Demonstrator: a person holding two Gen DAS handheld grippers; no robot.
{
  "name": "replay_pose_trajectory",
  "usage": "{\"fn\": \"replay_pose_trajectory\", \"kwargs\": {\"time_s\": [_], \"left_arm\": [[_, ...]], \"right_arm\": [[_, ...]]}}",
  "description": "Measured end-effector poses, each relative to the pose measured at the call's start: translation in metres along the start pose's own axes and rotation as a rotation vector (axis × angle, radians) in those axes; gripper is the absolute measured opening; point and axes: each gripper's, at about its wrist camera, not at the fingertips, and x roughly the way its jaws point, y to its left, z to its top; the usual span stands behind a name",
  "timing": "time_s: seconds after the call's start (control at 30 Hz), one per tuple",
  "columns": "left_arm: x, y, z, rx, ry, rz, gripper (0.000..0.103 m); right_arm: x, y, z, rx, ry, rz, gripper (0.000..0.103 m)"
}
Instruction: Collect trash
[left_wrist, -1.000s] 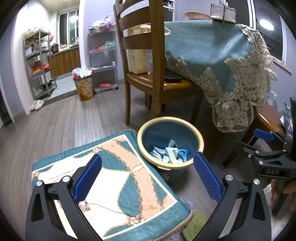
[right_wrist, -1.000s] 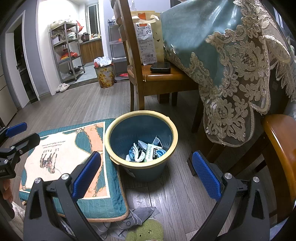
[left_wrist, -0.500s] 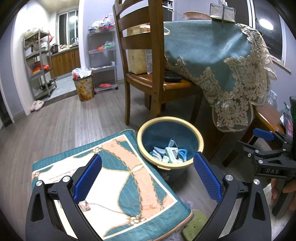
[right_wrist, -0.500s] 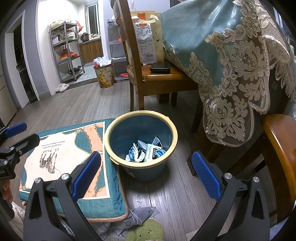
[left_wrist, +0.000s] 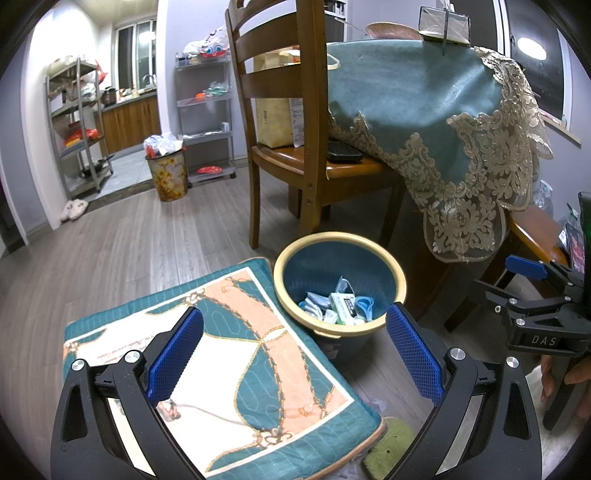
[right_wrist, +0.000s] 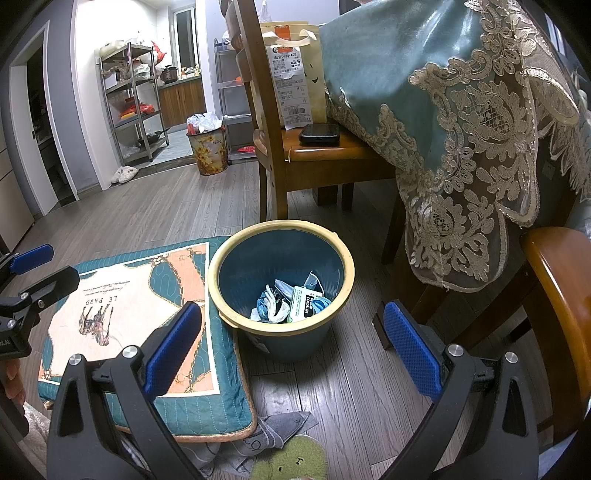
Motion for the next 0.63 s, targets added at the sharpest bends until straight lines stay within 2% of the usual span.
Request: {"fn": "replay_pose_trajectory", "kwargs": {"time_s": [0.17,0.4,0.63], "left_arm": [[-0.0003,0.0015,-0.0015,-0.005,0.003,0.006,0.098],[-0.0011,0.0055,-0.0068,-0.002,0.011,-0.027,0.098],[0.0015,0.0094,-0.0058,-0.015,0.039,-0.007,0.098]], "right_arm": [[0.0001,0.0001,0.0,0.0,0.0,0.0,0.097],[0.0002,0.0,0.0002,0.001,0.001,0.0,0.097],[0.0,-0.0003,0.0003,0.0,0.001,-0.001,0.097]]}}
